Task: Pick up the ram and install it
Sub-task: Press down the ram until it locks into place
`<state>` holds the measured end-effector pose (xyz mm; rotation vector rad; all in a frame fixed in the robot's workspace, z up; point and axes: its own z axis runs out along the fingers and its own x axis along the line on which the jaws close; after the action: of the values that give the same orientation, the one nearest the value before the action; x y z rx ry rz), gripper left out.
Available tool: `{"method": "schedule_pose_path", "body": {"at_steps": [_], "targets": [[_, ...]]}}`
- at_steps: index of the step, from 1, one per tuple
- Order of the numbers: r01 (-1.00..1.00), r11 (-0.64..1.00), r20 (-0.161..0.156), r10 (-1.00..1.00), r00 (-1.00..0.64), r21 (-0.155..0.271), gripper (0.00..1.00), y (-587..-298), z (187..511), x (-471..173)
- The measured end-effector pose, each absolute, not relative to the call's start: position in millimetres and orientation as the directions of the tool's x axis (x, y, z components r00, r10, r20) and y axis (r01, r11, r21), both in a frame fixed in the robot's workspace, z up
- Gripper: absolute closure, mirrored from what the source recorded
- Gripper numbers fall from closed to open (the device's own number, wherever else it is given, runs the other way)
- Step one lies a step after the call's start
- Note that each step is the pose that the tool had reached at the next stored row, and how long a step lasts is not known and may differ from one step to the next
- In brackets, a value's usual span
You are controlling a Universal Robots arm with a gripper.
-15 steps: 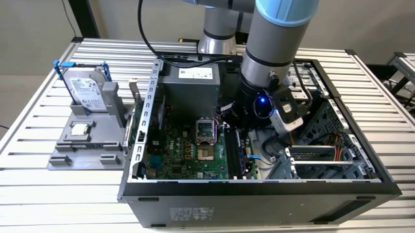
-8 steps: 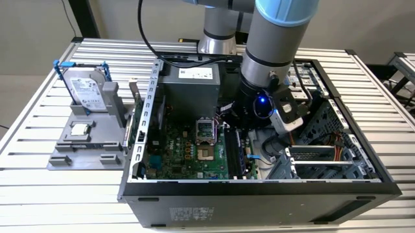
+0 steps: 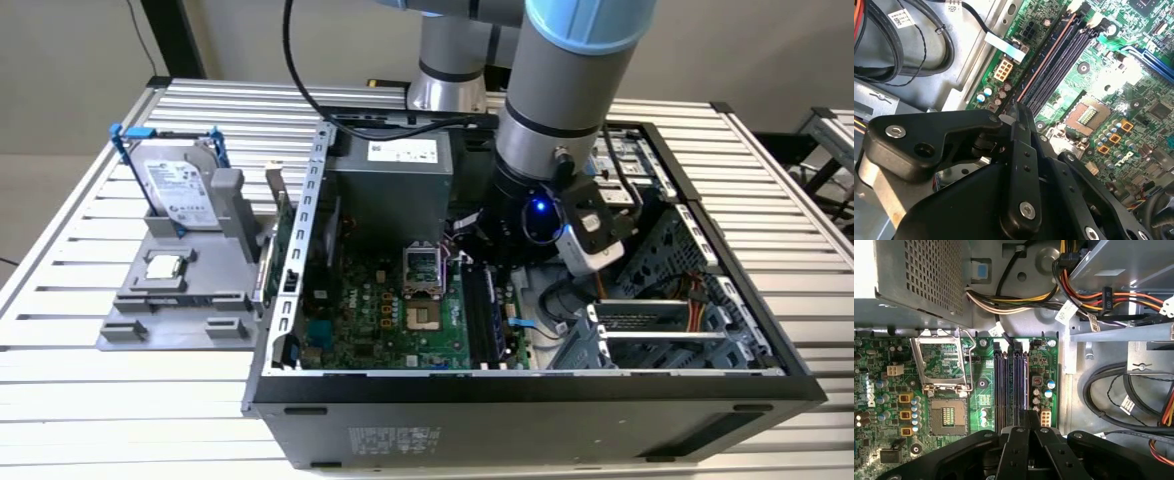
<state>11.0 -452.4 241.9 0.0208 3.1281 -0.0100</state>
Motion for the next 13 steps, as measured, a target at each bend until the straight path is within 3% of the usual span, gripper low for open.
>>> {"method": "schedule_pose_path", "body": {"at_steps": [13], "targets": [[-0.167,0.986,-0.013,-0.167,-0.986,-0.007,1.0,-452.4,241.9,11.0]]}}
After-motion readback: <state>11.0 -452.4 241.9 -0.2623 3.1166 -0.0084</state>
